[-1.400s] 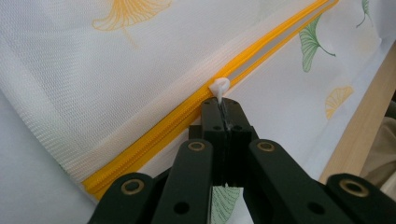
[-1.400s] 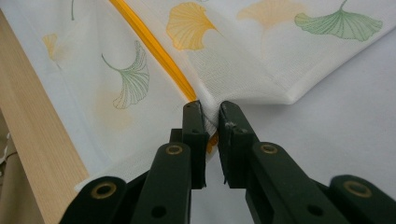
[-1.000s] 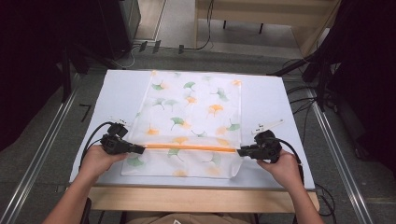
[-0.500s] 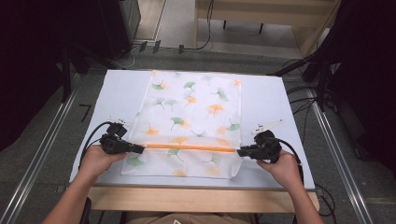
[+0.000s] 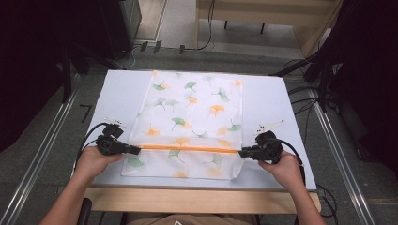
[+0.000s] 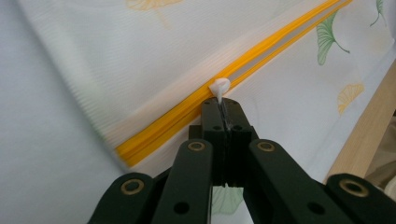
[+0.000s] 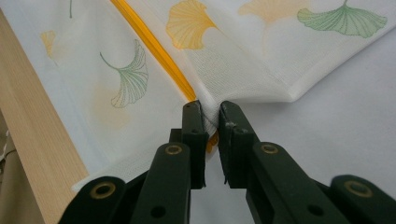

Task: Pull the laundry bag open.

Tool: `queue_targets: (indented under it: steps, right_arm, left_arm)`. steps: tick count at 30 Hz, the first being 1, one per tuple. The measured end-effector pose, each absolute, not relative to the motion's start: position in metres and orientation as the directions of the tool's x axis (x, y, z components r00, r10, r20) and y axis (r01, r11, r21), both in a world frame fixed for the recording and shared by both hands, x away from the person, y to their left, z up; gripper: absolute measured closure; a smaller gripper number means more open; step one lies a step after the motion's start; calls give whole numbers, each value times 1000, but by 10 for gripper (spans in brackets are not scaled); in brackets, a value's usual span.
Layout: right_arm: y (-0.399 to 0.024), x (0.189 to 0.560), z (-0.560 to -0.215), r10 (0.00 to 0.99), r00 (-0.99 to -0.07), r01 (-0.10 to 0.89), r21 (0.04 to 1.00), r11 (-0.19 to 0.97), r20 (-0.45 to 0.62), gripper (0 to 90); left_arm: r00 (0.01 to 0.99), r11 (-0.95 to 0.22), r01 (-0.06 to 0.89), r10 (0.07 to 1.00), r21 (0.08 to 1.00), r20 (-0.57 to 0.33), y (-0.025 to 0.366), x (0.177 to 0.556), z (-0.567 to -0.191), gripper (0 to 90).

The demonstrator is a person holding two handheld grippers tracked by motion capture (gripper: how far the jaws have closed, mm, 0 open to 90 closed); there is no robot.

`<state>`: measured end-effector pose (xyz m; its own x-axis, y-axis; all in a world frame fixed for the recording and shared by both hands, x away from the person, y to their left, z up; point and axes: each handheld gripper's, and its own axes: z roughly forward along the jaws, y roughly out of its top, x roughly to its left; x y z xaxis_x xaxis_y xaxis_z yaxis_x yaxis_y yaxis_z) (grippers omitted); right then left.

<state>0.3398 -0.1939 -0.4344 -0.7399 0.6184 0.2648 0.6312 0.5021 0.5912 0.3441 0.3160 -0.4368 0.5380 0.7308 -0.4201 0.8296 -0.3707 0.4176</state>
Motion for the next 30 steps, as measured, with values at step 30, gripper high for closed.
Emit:
queue_targets:
  steps: [30]
  right_arm:
    - [-192,340,-435,619,-740,635,580,511,264,832]
  left_arm:
    - [524,-351,837,736,419,-429,329,341,-437,900]
